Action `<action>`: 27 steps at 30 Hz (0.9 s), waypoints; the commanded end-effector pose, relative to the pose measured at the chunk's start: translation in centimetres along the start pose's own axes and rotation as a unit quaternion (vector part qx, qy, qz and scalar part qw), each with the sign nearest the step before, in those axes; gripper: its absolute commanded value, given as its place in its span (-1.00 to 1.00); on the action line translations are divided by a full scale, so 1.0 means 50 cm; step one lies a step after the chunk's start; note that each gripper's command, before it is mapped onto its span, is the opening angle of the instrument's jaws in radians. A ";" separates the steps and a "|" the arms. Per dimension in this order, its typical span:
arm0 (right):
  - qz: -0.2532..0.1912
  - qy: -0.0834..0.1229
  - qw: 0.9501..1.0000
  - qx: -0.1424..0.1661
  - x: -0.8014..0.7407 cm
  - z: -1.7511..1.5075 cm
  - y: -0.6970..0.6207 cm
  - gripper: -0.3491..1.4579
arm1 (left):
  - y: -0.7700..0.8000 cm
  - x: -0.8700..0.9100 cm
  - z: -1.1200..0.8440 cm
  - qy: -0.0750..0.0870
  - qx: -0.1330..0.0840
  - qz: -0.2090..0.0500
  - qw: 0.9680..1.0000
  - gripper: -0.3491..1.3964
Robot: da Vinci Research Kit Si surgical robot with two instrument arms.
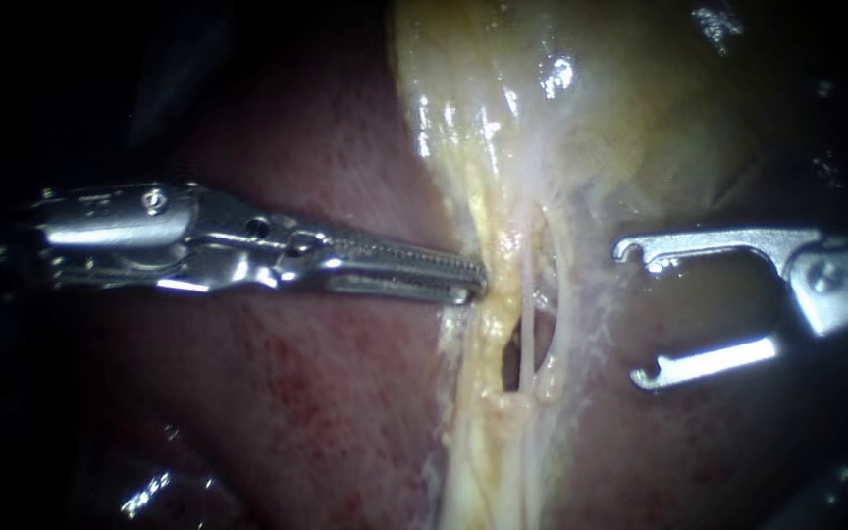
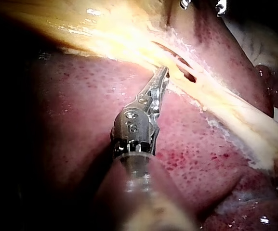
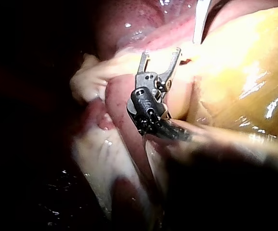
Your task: Grabbing gallbladder
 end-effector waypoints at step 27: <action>0.000 0.000 1.000 0.000 0.0005 0.0004 -0.0003 0.00 | -0.0002 0.0005 -0.0010 0.002 0.002 -0.011 1.000 -1.00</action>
